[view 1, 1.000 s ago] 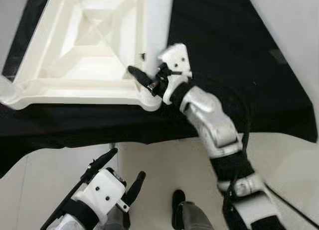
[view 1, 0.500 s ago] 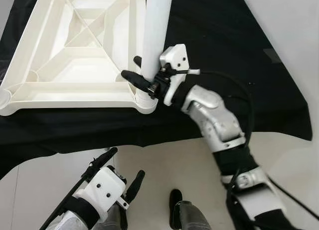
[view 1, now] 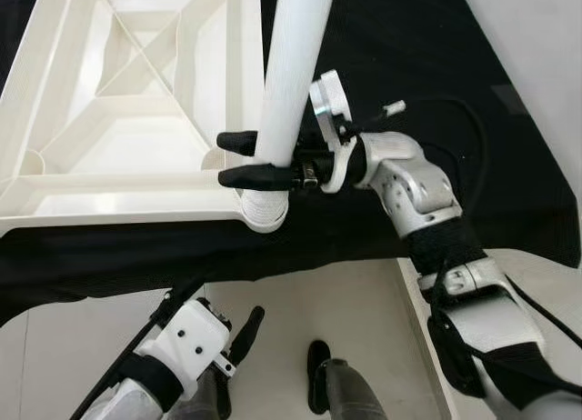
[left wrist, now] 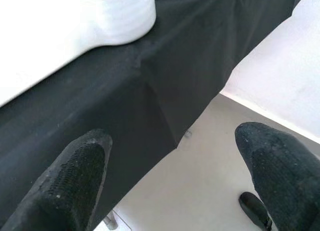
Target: Building children table
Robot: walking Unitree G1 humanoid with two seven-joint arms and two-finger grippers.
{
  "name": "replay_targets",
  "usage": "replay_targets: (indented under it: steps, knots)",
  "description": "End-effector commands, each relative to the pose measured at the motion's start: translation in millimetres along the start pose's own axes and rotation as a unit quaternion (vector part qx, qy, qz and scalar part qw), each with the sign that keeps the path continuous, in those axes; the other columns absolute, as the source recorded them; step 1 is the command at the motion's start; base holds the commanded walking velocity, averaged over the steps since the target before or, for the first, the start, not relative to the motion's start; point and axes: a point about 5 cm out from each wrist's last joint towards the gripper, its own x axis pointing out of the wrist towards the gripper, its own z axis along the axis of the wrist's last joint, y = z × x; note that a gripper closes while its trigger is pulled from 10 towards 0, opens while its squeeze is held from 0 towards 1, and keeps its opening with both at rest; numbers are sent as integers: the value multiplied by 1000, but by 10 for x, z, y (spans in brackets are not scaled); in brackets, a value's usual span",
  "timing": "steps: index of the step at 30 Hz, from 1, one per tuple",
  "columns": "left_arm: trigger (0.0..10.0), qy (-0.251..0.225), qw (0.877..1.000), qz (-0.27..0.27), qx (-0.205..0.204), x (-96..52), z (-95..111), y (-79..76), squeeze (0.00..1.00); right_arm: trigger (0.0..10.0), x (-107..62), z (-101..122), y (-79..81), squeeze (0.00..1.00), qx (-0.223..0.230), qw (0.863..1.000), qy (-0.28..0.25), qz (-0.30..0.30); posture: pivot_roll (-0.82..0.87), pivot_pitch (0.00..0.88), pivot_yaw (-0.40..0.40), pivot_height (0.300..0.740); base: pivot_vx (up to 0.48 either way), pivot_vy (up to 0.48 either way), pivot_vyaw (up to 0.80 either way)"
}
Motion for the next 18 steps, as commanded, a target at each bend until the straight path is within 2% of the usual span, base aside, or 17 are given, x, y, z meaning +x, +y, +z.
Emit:
replay_targets:
  steps: [1, 3, 5, 7, 8, 10, 11, 13, 16, 18]
  knots:
    - [10000, 10, 1000, -9, -10, -26, -47, -43, 0, 10000, 60, -209, 41, 0, 31, 999, 16, 19, 104, 410, -56, 740, 0, 0, 0]
    - [10000, 10, 1000, -8, -11, -21, -48, -43, 0, 10000, 62, -171, -2, 0, 40, 999, -19, 6, 102, 412, -58, 740, 0, 0, 0]
    - [10000, 10, 1000, -8, -11, -21, -48, -43, 0, 10000, 62, -171, -2, 0, 40, 999, -19, 6, 102, 412, -58, 740, 0, 0, 0]
    - [10000, 9, 1000, -7, -12, -18, -49, -42, 0, 10000, 20, -96, -35, 0, 67, 995, -77, -6, 98, 411, -59, 740, 0, 0, 0]
    - [10000, 9, 1000, -7, -12, -18, -49, -42, 0, 10000, 20, -96, -35, 0, 67, 995, -77, -6, 98, 411, -59, 740, 0, 0, 0]
    - [10000, 9, 1000, -8, -12, -15, -49, -41, 0, 10000, -66, -11, -62, 0, 93, 986, -134, -12, 97, 412, -59, 740, 0, 0, 0]
    - [10000, 9, 1000, -8, -12, -15, -49, -41, 0, 10000, -66, -11, -62, 0, 93, 986, -134, -12, 97, 412, -59, 740, 0, 0, 0]
    - [10000, 8, 1000, -8, -13, -14, -49, -40, 0, 10000, -141, 41, -97, 0, 115, 978, -176, -14, 97, 412, -59, 740, 0, 0, 0]
    - [10000, 8, 1000, -8, -13, -12, -50, -37, 0, 10000, -157, 47, -110, 0, 120, 975, -187, -19, 94, 413, -57, 740, 0, 0, 0]
    - [10000, 8, 1000, -8, -12, 1, -60, -23, 0, 10000, -156, 4, -126, 0, 106, 979, -172, -37, 95, 406, -54, 740, 0, 0, 0]
